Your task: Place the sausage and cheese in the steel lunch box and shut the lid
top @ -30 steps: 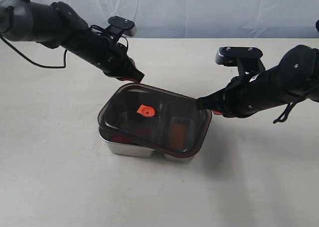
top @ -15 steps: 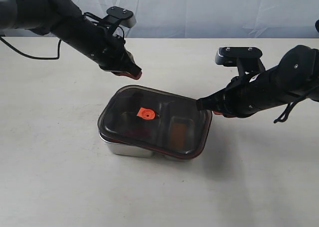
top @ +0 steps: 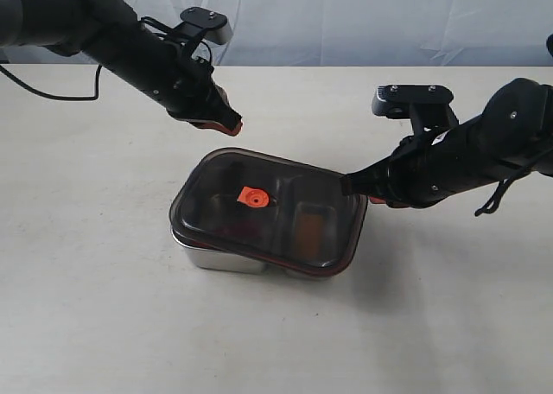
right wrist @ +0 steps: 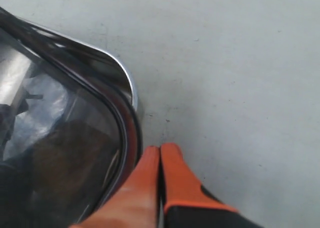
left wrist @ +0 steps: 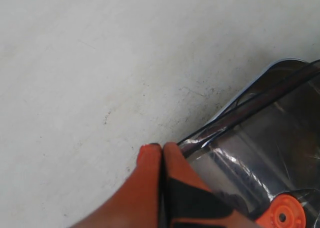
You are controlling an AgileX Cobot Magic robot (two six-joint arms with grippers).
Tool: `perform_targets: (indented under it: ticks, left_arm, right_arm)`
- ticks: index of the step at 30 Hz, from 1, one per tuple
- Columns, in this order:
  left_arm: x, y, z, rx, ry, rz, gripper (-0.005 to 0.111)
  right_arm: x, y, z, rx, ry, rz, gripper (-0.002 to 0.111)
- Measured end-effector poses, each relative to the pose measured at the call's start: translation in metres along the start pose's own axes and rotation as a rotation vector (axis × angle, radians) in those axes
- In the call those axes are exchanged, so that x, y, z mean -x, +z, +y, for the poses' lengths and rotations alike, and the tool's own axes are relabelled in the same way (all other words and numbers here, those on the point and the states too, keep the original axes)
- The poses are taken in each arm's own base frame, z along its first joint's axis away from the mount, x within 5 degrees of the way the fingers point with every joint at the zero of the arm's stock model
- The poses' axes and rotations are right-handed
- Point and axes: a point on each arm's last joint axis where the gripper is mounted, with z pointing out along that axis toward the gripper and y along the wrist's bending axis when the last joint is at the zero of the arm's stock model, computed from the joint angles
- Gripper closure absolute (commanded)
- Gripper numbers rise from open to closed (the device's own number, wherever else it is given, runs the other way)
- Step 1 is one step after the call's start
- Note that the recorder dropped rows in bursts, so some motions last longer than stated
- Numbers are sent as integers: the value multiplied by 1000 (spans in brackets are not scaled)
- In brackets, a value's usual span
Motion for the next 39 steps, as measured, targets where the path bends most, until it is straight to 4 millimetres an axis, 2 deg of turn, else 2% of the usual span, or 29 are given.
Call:
perform_targets:
  ticks: [15,25,39]
  left_arm:
    - [0,0,0,1,2,2,107]
    - [0,0,0,4,7,5,107]
    - [-6,-2,12,138,-1,73,107]
  right_arm:
    - [-6,0,2,25,-1,63,109]
    - [0,0,0,5,22,-4,109]
    - [-6,0,7,29,-14,53,109]
